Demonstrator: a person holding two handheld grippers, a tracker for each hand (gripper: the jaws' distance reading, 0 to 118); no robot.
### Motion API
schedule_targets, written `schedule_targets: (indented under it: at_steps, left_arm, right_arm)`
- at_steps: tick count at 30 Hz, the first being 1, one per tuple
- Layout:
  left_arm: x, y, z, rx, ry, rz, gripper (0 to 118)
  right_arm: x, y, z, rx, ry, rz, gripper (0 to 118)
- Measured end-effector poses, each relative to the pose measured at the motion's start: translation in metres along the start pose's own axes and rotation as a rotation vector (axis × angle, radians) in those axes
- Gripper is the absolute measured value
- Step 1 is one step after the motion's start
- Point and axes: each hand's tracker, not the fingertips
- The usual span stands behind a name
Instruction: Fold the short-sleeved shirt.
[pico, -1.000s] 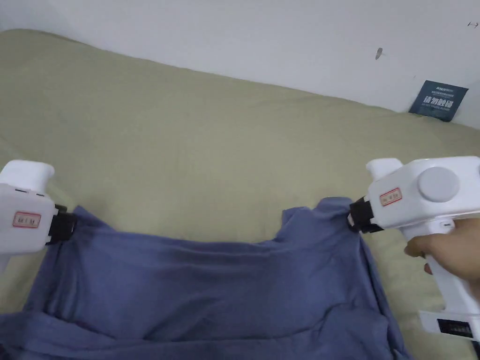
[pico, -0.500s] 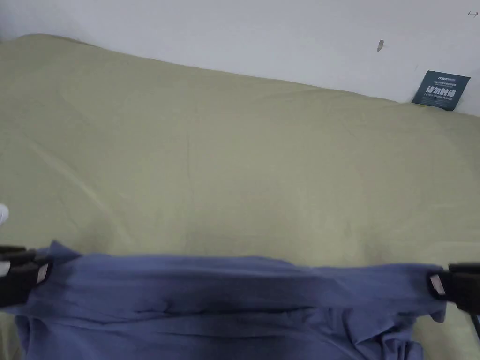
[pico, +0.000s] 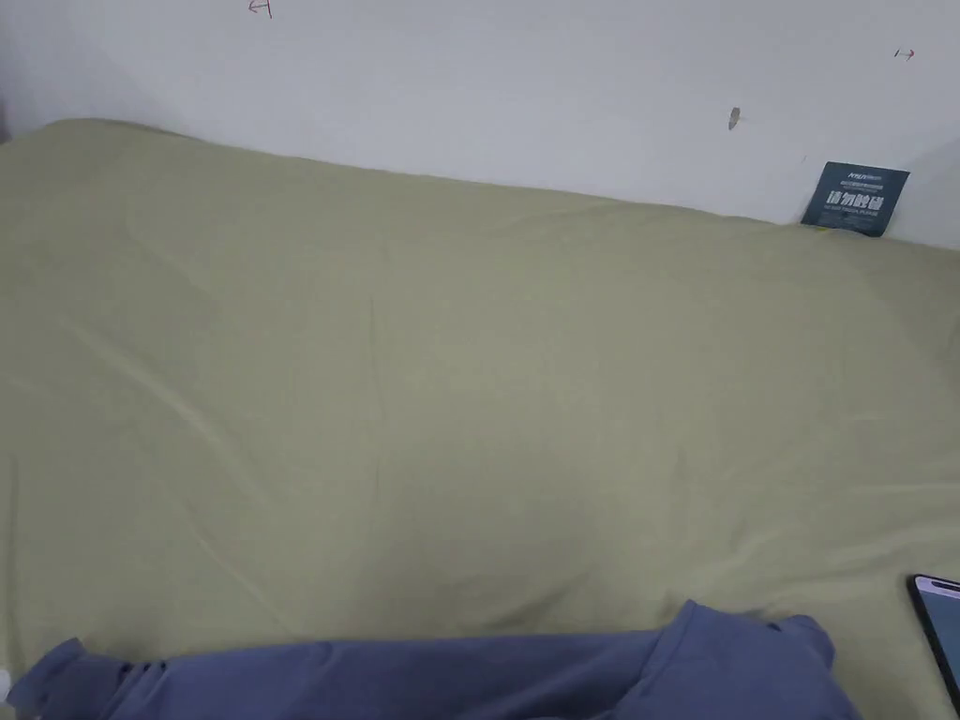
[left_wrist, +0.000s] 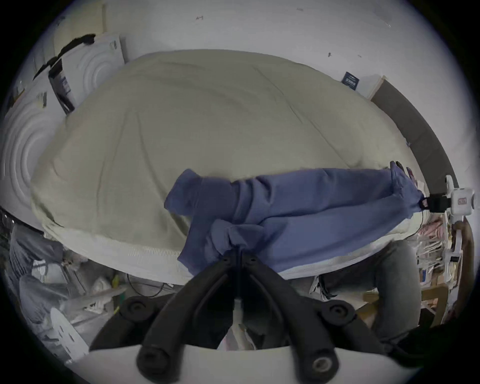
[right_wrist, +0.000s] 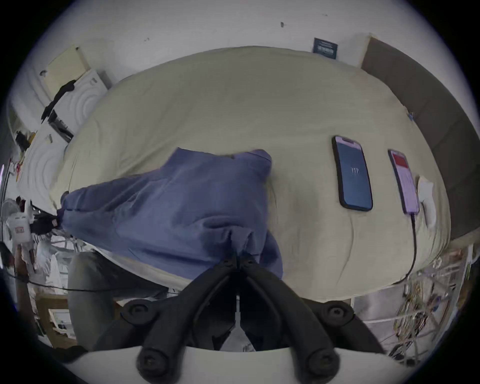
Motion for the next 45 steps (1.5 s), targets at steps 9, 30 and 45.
schedule_targets:
  at_steps: [9,30,45]
  left_arm:
    - [0.010,0.019,0.064,0.214,0.011,0.111,91]
    - [0.262,-0.031,0.031,0.353,-0.017,-0.141,0]
    - [0.193,-0.005,0.054,0.371,-0.025,-0.035,0]
  right_arm:
    - [-0.022,0.013,0.064,0.223,-0.046,-0.067,74]
    - [-0.184,-0.070,0.024,0.388,-0.111,0.119,1]
    - [-0.191,-0.056,0.056,0.460,-0.085,0.149,2]
